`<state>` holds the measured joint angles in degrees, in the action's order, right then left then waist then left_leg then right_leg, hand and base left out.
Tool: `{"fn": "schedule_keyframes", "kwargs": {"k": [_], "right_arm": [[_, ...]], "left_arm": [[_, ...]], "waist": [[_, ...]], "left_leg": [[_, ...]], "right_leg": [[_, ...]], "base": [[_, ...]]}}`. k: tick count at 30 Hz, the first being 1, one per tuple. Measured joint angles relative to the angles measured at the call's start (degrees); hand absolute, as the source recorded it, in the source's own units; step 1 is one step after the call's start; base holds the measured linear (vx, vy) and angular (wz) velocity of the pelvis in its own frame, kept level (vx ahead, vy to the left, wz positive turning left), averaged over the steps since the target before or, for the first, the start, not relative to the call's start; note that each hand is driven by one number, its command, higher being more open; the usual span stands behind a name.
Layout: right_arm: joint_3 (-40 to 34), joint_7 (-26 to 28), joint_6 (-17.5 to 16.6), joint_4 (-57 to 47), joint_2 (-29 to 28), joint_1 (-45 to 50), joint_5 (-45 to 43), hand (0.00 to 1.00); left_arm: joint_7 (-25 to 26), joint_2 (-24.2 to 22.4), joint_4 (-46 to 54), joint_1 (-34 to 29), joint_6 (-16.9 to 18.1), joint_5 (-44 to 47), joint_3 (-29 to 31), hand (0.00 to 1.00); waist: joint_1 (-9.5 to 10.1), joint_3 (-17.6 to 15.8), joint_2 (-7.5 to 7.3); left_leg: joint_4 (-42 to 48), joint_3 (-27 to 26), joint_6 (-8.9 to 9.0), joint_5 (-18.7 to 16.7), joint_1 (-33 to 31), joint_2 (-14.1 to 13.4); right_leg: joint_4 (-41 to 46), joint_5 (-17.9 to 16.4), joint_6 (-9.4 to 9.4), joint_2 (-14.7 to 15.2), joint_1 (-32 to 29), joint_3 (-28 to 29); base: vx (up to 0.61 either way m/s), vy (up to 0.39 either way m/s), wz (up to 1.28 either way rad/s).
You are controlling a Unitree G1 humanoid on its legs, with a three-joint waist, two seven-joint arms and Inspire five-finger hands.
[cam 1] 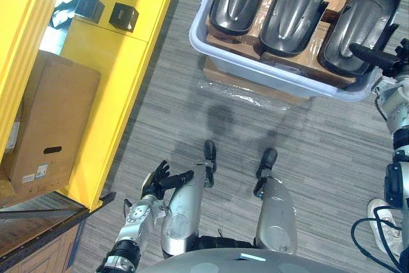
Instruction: Walk over and take three plastic housings, then place them on the shelf
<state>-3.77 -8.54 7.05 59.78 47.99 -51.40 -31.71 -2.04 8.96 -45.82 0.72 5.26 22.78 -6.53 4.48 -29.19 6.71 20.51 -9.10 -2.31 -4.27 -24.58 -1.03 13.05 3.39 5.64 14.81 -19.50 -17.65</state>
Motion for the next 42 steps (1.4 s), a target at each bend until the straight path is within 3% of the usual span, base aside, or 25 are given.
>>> {"fn": "schedule_keyframes", "kwargs": {"k": [6,10,16,27,33,37,40,42], "right_arm": [[0.0,-0.3,4.2,4.9,1.6,-4.1,2.6,0.00],[0.0,0.7,7.3,9.3,4.5,-5.2,8.9,0.00],[-0.3,-1.0,11.5,13.2,5.2,-5.0,9.0,0.00],[-3.7,-3.9,12.2,13.3,5.0,-5.5,8.8,0.00],[-6.3,-7.3,8.2,11.0,5.0,-1.9,11.1,0.00],[-8.5,-13.5,3.6,-2.6,3.1,4.9,13.7,0.00],[-10.7,-17.3,-0.5,-16.1,0.2,11.6,21.1,0.00],[-14.7,-19.9,-1.8,-24.6,-5.5,16.1,25.9,0.00]], "left_arm": [[0.0,0.1,-0.4,0.0,0.0,2.1,-0.7,1.00],[-0.1,0.1,-0.6,0.0,0.0,2.1,-0.7,1.00],[-0.4,0.0,-0.9,0.0,0.0,2.3,-1.3,1.00],[0.2,0.1,-0.5,-0.5,0.0,2.4,-1.4,1.00],[0.8,0.3,2.6,-3.1,1.1,1.9,-1.3,1.00],[1.1,0.6,6.9,-6.5,2.5,2.2,-1.2,1.00],[0.8,0.5,15.3,-9.1,2.5,6.9,-1.0,1.00],[0.7,0.4,22.9,-9.6,2.4,9.1,0.7,1.00]], "waist": [[0.26,-0.1,0.28],[0.61,-0.2,0.66],[0.52,-0.3,1.48],[0.39,-0.4,1.32],[0.05,-0.8,0.44],[-1.62,-0.8,-0.62],[-2.12,0.4,-2.95],[-2.87,2.3,-5.85]], "left_leg": [[-0.8,0.6,-0.13,0.8,0.0,0.5],[-0.9,1.3,0.01,1.0,-0.1,0.7],[-0.8,1.7,0.23,1.2,-0.1,0.5],[-1.5,1.7,0.21,1.3,2.0,0.4],[-5.2,1.5,0.55,2.6,5.9,0.5],[-8.5,1.4,1.14,3.3,11.0,0.3],[-12.0,1.0,1.83,3.9,13.9,0.1],[-14.2,1.0,2.32,4.5,15.7,-0.2]], "right_leg": [[0.7,-0.1,-0.16,0.6,-0.2,-0.6],[2.0,-1.0,-0.28,0.9,-0.4,-1.1],[3.0,-2.0,-0.34,0.8,-0.6,-1.3],[2.5,-2.0,-0.36,0.7,1.8,-1.4],[-0.6,-1.6,0.18,0.0,5.3,-1.6],[-3.4,-1.1,0.39,-0.9,9.9,-1.7],[-5.6,-1.1,0.38,-1.8,11.9,-1.6],[-7.5,-0.7,0.09,-2.6,13.4,-1.7]], "base": [[0.00,0.011,0.08],[0.02,-0.003,0.10],[0.03,-0.010,0.02],[0.00,0.002,0.01],[0.03,-0.007,0.00],[0.09,-0.027,-0.05],[0.11,-0.042,-0.09],[0.15,-0.055,-0.01]]}}
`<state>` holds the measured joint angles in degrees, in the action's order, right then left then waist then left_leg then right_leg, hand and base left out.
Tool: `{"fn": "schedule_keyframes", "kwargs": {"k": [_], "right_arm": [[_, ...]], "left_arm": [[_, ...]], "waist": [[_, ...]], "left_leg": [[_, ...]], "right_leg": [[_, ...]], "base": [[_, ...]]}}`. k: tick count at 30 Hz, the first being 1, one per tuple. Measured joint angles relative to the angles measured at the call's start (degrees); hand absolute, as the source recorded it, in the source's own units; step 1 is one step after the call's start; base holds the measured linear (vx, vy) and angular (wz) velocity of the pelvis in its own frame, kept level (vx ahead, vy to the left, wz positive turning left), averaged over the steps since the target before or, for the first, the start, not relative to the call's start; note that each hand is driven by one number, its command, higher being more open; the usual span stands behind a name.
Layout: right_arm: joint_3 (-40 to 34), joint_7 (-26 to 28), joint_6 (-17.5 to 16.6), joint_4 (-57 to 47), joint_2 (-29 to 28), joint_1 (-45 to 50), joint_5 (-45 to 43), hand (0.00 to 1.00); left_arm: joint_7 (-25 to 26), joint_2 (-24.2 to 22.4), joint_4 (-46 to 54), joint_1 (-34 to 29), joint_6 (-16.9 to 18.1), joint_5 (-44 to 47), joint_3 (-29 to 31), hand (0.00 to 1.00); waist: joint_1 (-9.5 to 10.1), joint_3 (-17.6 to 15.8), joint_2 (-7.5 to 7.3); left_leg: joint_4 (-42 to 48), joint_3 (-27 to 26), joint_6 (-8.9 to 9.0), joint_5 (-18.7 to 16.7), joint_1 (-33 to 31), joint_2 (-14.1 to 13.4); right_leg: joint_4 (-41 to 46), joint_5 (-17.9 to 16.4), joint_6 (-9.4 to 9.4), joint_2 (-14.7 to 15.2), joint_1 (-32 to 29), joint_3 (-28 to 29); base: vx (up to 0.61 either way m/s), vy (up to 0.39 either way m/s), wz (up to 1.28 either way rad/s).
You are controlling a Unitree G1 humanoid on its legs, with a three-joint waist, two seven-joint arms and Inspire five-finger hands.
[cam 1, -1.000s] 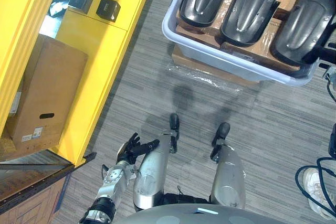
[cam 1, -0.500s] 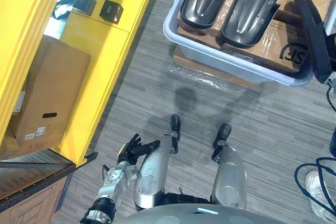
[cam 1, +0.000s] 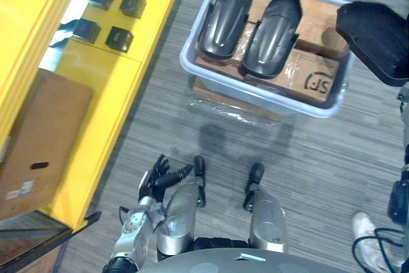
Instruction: Walk over and take three plastic housings, then place them on the shelf
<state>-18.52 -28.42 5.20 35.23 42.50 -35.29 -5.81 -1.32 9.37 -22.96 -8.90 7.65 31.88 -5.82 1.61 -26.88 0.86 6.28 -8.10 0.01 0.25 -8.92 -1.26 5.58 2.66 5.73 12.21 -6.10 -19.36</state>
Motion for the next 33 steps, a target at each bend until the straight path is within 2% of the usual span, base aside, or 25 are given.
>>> {"fn": "schedule_keyframes", "kwargs": {"k": [3,5,8,10,11,12,14,15,17,18,19,25,28,31,33], "right_arm": [[-0.9,-2.4,-0.8,-9.9,-6.7,6.8,6.7,0.00],[-0.6,-3.2,-1.0,-15.6,-10.2,11.3,11.1,0.00],[0.2,-3.3,-1.3,-19.8,-13.8,14.5,16.7,0.00],[1.6,-3.3,-2.1,-22.2,-14.8,15.6,19.4,0.00],[2.6,-3.2,-2.8,-24.2,-15.3,16.7,21.5,0.00],[3.2,-3.2,-3.3,-25.0,-15.5,16.9,22.1,0.00],[6.0,-2.9,-6.4,-26.2,-15.7,16.9,25.8,0.00],[6.8,-2.9,-7.3,-26.7,-15.7,16.9,26.3,0.00],[9.4,-2.8,-11.9,-27.3,-15.7,16.9,29.9,0.00],[10.3,-2.5,-12.8,-27.4,-15.7,16.9,30.6,0.00],[12.4,-2.1,-15.1,-27.6,-15.8,16.9,32.6,0.00],[19.4,-1.2,-21.6,-31.6,-18.5,17.0,35.5,0.00],[21.2,0.3,-24.9,-31.7,-20.6,17.3,36.8,0.00],[23.9,2.1,-25.9,-31.7,-22.6,19.4,36.9,0.00],[25.6,2.8,-26.1,-31.6,-24.8,21.2,36.9,0.00]], "left_arm": [[0.0,-0.3,10.1,0.2,-0.2,1.3,2.0,1.00],[0.1,-1.1,15.9,1.2,-0.3,1.9,3.0,1.00],[-0.6,-2.3,22.0,3.2,-2.0,5.2,4.4,1.00],[-1.4,-2.6,24.5,4.8,-4.5,8.9,4.4,1.00],[-2.2,-2.8,25.2,5.5,-7.6,13.1,4.3,1.00],[-2.5,-2.8,25.2,5.9,-9.2,15.1,4.1,1.00],[-2.9,-2.8,24.8,7.1,-16.1,24.1,2.2,1.00],[-2.9,-2.8,24.5,7.4,-17.6,26.0,1.5,1.00],[-2.9,-2.9,20.7,9.7,-22.0,31.2,-2.2,1.00],[-2.9,-3.1,19.8,10.1,-22.9,31.8,-3.1,1.00],[-2.9,-3.5,17.4,11.3,-24.0,33.2,-5.1,1.00],[-1.4,-4.4,10.8,14.2,-23.6,33.6,-6.8,1.00],[0.1,-4.5,6.7,14.7,-21.7,38.6,-6.8,1.00],[0.0,-4.6,4.8,15.8,-18.6,42.9,-6.7,1.00],[0.0,-5.0,4.8,16.0,-15.4,46.7,-6.2,1.00]], "waist": [[-0.30,4.2,-2.24],[-0.22,7.3,-2.43],[-0.16,10.1,-2.25],[-0.16,11.0,-1.97],[-0.22,12.2,-1.64],[-0.29,12.7,-1.51],[-0.36,13.8,-1.49],[-0.44,14.0,-1.52],[-0.69,15.0,-1.66],[-0.76,15.6,-1.75],[-0.99,16.7,-2.09],[-1.79,18.2,-3.00],[-1.80,19.1,-3.36],[-1.80,19.9,-4.11],[-1.78,20.3,-4.57]], "left_leg": [[-2.0,-0.1,0.36,-0.2,2.4,-0.2],[-3.6,-0.2,0.40,-0.2,4.0,-0.2],[-5.3,-0.6,0.41,-0.2,6.3,0.0],[-6.1,-1.0,0.54,-0.3,7.6,0.0],[-6.4,-1.2,0.54,-0.3,7.7,0.1],[-6.6,-1.4,0.55,-0.3,7.8,0.1],[-7.1,-2.3,0.57,-0.3,8.6,0.1],[-7.2,-2.4,0.57,-0.3,8.8,0.1],[-7.5,-2.7,0.57,-0.3,9.7,0.1],[-7.5,-2.8,0.57,-0.3,9.6,0.1],[-7.5,-2.8,0.60,-0.3,9.6,0.0],[-7.6,-3.3,1.17,0.1,9.9,-0.4],[-8.1,-3.7,1.40,0.4,10.5,-0.6],[-9.4,-3.7,1.56,1.3,11.1,-0.8],[-9.8,-3.8,1.51,1.6,11.4,-0.8]], "right_leg": [[-2.3,0.2,0.16,-0.7,2.3,0.0],[-3.9,0.6,0.29,-1.0,3.9,-0.1],[-5.9,0.9,0.78,-1.2,6.2,-0.3],[-6.6,1.0,0.91,-1.3,7.2,-0.2],[-6.9,1.1,1.02,-1.3,7.2,-0.2],[-6.9,1.1,1.03,-1.3,7.2,-0.1],[-7.0,1.1,1.10,-1.3,7.4,0.6],[-7.0,1.2,1.16,-1.3,7.4,0.7],[-7.5,1.6,1.20,-1.3,8.1,0.8],[-7.8,1.7,1.30,-1.3,8.1,0.8],[-8.5,2.2,1.12,-1.3,8.4,0.9],[-9.9,2.9,0.49,-1.9,8.9,1.2],[-9.9,3.0,0.32,-2.2,9.2,1.6],[-10.0,3.2,0.14,-2.5,9.1,1.6],[-10.0,3.2,0.08,-2.5,9.2,1.6]], "base": [[0.16,-0.038,-0.03],[0.17,-0.012,-0.01],[0.11,-0.003,-0.04],[0.05,-0.001,-0.09],[0.02,-0.001,-0.07],[0.02,0.001,-0.14],[0.00,0.008,-0.17],[-0.01,0.009,-0.16],[-0.02,0.006,-0.09],[0.00,0.000,0.00],[-0.02,-0.003,-0.07],[-0.06,-0.027,-0.05],[-0.06,-0.029,-0.07],[-0.05,-0.027,-0.01],[-0.04,-0.012,-0.03]]}}
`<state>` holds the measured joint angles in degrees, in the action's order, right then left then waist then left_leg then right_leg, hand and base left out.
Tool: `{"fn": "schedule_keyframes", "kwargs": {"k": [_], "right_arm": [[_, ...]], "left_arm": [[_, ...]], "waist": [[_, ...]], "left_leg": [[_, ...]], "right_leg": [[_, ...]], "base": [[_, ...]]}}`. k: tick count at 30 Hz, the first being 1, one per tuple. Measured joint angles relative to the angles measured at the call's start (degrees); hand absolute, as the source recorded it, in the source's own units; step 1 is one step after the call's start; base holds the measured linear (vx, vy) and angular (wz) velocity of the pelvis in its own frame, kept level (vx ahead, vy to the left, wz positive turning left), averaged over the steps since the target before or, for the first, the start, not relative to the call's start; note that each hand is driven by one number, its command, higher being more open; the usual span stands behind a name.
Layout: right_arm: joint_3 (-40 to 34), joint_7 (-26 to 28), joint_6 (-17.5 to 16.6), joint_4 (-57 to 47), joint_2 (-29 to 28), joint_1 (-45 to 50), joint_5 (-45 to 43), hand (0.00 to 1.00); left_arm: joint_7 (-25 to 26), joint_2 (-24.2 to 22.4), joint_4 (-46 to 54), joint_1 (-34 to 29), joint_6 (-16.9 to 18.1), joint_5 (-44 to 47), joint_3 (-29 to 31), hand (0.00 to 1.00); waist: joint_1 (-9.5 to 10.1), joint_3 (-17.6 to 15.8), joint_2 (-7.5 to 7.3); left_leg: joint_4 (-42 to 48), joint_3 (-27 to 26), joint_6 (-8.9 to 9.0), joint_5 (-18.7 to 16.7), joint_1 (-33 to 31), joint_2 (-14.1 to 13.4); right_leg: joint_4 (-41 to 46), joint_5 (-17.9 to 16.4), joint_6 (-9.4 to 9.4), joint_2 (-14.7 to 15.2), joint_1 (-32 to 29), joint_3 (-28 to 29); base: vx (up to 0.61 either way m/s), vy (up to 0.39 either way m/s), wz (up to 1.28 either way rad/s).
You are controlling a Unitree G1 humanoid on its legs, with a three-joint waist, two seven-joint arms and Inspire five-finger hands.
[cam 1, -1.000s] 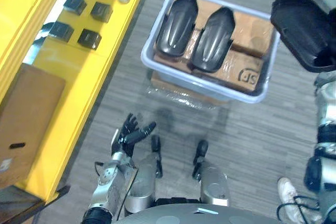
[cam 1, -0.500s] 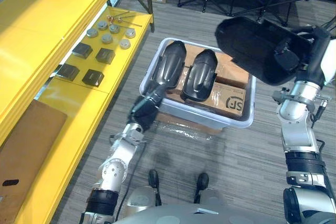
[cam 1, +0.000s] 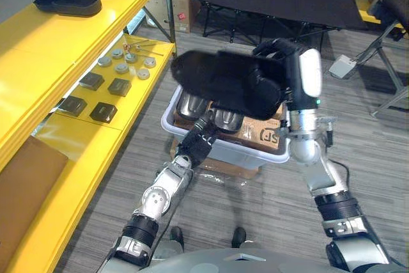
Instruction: Walk over and take three plastic housings, then place them on the shelf
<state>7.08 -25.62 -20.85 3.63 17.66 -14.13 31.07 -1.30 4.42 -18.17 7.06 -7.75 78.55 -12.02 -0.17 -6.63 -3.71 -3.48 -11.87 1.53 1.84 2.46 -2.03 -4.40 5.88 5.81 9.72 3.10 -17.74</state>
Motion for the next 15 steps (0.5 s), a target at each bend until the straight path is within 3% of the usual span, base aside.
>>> {"fn": "schedule_keyframes", "kwargs": {"k": [4,8,15], "right_arm": [[3.1,0.7,-0.4,0.0,-0.7,3.2,0.1,0.00],[5.7,1.5,-1.4,0.2,-3.4,6.4,0.2,0.00],[6.0,1.1,-3.7,0.7,-5.2,7.5,0.0,0.00]], "left_arm": [[0.0,-0.2,0.0,1.5,4.4,4.9,0.5,1.00],[-2.3,-1.9,-0.1,2.8,8.0,15.3,1.8,1.00],[-3.4,-2.0,0.0,2.8,8.6,20.8,3.1,1.00]], "waist": [[0.02,0.4,-0.66],[0.00,0.5,-0.82],[-0.01,1.3,-1.92]], "left_leg": [[-0.3,0.2,-0.02,0.3,0.0,0.0],[-1.1,0.7,-0.05,1.1,0.2,0.2],[-1.2,1.0,-0.04,1.2,0.1,0.2]], "right_leg": [[0.0,0.1,-0.10,0.0,0.0,-0.2],[0.0,0.1,-0.11,0.0,0.1,-0.7],[-0.1,0.1,-0.13,0.1,0.2,-0.8]], "base": [[-0.05,-0.009,0.03],[-0.03,-0.008,0.07],[-0.01,-0.001,0.02]]}}
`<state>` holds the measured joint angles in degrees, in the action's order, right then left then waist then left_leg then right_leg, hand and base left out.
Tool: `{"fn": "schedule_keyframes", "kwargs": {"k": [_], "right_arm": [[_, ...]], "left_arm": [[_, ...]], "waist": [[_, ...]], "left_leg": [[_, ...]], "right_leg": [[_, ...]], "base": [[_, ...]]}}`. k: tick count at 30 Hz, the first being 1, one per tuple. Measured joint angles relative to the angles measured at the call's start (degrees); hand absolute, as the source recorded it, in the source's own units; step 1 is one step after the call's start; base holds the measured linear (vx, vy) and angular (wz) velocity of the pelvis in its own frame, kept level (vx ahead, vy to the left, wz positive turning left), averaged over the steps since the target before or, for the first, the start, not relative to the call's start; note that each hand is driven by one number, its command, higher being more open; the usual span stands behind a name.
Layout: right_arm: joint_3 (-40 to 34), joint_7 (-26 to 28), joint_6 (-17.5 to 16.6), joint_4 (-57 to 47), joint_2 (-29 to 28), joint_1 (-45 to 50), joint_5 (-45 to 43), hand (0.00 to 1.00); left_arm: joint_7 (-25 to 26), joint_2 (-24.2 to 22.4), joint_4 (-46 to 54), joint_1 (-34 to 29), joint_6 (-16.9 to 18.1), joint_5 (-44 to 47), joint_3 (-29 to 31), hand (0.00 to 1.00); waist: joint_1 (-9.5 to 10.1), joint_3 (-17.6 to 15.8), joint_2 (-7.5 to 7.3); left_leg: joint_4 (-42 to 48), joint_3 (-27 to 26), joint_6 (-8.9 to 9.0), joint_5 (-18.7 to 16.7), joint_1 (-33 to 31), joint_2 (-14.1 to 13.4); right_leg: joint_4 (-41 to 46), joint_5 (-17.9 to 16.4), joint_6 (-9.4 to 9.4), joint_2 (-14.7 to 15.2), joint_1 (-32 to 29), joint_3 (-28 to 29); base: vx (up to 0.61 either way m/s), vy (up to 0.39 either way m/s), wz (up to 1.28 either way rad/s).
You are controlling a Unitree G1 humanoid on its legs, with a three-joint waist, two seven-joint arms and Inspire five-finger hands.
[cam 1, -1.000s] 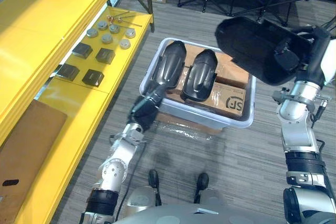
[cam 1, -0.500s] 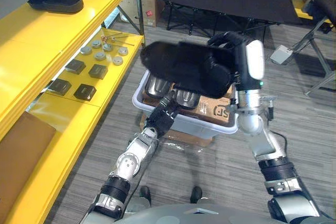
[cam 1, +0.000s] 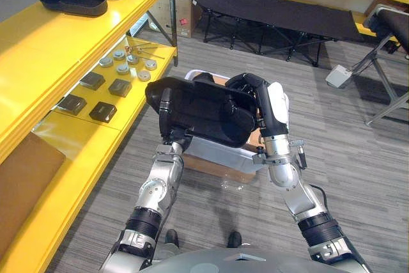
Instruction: Walk over and take three plastic housings, then place them on the shelf
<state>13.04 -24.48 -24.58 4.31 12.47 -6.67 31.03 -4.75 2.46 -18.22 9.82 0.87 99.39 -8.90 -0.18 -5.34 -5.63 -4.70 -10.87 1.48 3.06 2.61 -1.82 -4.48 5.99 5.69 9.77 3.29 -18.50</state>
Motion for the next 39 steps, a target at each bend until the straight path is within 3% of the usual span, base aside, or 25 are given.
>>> {"fn": "schedule_keyframes", "kwargs": {"k": [1,4,9,14,18,19,23,25,27,29,34,39], "right_arm": [[0.0,-0.2,-0.3,0.0,-0.2,0.3,0.0,0.00],[0.5,-1.0,-0.9,0.0,-1.1,1.5,-0.2,0.00],[1.7,-2.5,-0.9,0.2,-1.1,1.7,-0.5,0.00],[1.6,-4.8,-0.4,0.3,-1.0,3.1,-3.0,0.00],[2.6,-6.1,-0.6,0.3,-1.0,3.7,-3.2,0.00],[3.0,-6.5,-0.6,0.3,-1.0,3.8,-3.2,1.00],[3.4,-7.3,-0.5,0.3,-1.0,3.9,-3.1,1.00],[3.5,-7.1,-0.3,0.3,-0.9,4.0,-3.3,1.00],[3.6,-6.0,0.9,-0.1,-1.0,5.0,-5.0,1.00],[5.0,-4.8,3.0,-0.8,-1.0,5.7,-7.1,1.00],[7.7,-0.6,7.8,-2.2,-2.5,8.8,-12.4,1.00],[7.2,2.7,7.9,-5.1,-5.3,10.7,-25.2,1.00]], "left_arm": [[0.0,0.0,0.0,0.0,-0.3,0.0,0.0,0.00],[-0.1,0.2,0.0,-0.2,-2.8,-1.1,0.3,0.00],[-4.4,0.8,0.0,-0.9,-7.6,-10.3,-2.1,0.00],[-9.7,0.8,0.1,-1.0,-7.6,-14.3,-2.7,0.00],[-9.7,1.4,0.1,-1.0,-6.0,-15.5,-3.6,0.00],[-9.7,1.4,0.1,-1.0,-5.3,-16.4,-3.7,0.00],[-9.6,2.0,1.0,-1.0,-2.0,-16.9,-5.4,0.00],[-7.7,2.2,4.5,-2.0,0.9,-20.6,-5.4,0.00],[-1.4,2.2,12.1,-4.0,6.5,-33.7,-5.3,0.00],[4.3,2.1,17.9,-5.3,8.5,-44.9,-4.5,0.00],[19.0,-0.2,26.2,-6.5,11.5,-71.1,-0.4,0.00],[30.9,-1.5,27.7,-10.8,12.9,-89.0,4.9,0.00]], "waist": [[0.01,0.1,-0.20],[0.02,0.5,-0.66],[0.02,0.7,-0.81],[0.02,0.8,-0.83],[-0.13,0.8,-0.80],[-0.13,0.8,-0.80],[0.05,0.8,-0.77],[0.01,0.8,-0.73],[0.01,0.9,-0.63],[0.01,1.1,-0.25],[0.17,2.3,1.82],[-0.13,2.8,2.69]], "left_leg": [[0.0,0.0,0.00,0.0,0.0,0.0],[0.0,0.1,0.00,0.0,0.0,0.0],[0.0,0.2,0.02,0.0,0.0,0.1],[0.0,0.2,0.02,0.0,-0.1,0.1],[0.3,0.1,0.08,0.0,-0.2,0.0],[0.3,0.1,0.09,-0.1,-0.3,0.0],[0.4,0.2,0.10,-0.1,-0.5,0.0],[0.4,0.2,0.10,-0.1,-0.6,0.1],[0.4,0.2,0.09,-0.1,-0.6,0.1],[0.4,0.3,0.09,-0.1,-0.5,0.2],[0.2,0.3,0.09,-0.1,-0.1,0.4],[0.0,0.0,0.30,-0.5,0.1,0.3]], "right_leg": [[0.0,0.0,0.00,0.0,0.0,0.0],[0.0,0.0,0.01,0.0,0.1,-0.1],[0.0,0.0,0.01,0.1,0.1,-0.2],[0.0,0.0,0.01,0.1,0.1,-0.2],[0.0,0.0,0.01,0.1,-0.1,-0.1],[0.0,0.0,0.00,0.0,-0.1,-0.1],[0.0,0.0,-0.01,0.1,-0.1,-0.3],[0.0,0.0,-0.03,0.1,-0.3,-0.6],[0.0,-0.1,-0.13,0.1,-0.2,-0.8],[0.0,-0.1,-0.15,0.0,-0.2,-0.9],[0.0,-0.1,-0.14,0.0,0.1,-1.1],[0.0,-0.4,-0.40,-0.1,0.0,-0.9]], "base": [[0.00,0.000,0.00],[0.00,0.000,0.00],[-0.01,-0.001,0.00],[0.00,0.000,0.00],[0.00,-0.001,-0.02],[0.00,0.000,0.00],[0.00,0.000,0.02],[0.00,0.000,0.00],[0.00,0.000,0.00],[0.00,0.000,0.00],[0.00,0.000,0.00],[0.00,0.000,-0.04]]}}
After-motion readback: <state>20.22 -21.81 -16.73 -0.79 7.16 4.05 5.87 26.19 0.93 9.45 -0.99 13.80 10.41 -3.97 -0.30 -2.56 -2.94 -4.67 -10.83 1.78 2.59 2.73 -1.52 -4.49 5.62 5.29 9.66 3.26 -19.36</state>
